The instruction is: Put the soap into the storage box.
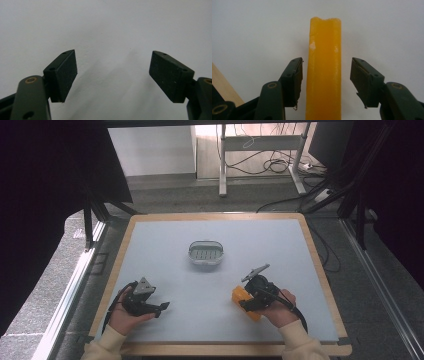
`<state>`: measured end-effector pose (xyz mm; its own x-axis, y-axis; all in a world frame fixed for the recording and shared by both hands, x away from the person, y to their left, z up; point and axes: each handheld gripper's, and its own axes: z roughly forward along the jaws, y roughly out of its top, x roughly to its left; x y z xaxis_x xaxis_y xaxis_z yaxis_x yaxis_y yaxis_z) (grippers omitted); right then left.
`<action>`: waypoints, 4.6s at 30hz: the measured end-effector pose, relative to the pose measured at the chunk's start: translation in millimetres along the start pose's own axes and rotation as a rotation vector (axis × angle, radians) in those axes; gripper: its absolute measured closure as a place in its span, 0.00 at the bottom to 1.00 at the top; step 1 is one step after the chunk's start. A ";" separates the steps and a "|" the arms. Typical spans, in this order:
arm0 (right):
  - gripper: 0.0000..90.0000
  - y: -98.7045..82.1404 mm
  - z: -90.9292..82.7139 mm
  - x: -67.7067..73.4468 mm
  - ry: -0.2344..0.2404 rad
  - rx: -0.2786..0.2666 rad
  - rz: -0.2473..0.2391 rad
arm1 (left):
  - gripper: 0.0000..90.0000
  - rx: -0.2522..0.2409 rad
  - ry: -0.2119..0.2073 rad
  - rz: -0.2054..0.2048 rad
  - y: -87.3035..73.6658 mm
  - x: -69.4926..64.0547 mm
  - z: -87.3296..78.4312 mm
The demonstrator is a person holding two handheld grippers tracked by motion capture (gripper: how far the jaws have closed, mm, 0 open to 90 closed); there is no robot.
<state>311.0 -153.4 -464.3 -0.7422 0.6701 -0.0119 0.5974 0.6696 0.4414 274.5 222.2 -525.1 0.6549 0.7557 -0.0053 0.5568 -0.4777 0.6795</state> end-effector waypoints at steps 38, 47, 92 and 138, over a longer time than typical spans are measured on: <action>0.68 6.2 -8.0 5.3 -0.027 0.028 -0.051 | 0.25 -0.003 0.003 0.000 -0.3 2.1 -0.6; 0.68 6.2 -15.5 3.6 -0.044 0.008 -0.078 | 0.25 0.000 0.003 -0.002 -0.4 2.2 -0.4; 0.69 36.7 -28.2 -10.6 -0.004 -0.050 -0.127 | 0.25 -0.001 0.008 0.003 -0.5 1.2 -1.5; 0.69 86.2 -32.5 -28.6 0.019 -0.101 -0.181 | 0.25 -0.010 0.009 -0.003 -0.7 1.6 -2.4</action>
<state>373.8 -125.3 -396.7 -0.8409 0.5347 -0.0832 0.4207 0.7426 0.5212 274.0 224.9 -523.8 0.6486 0.7611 -0.0013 0.5537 -0.4707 0.6869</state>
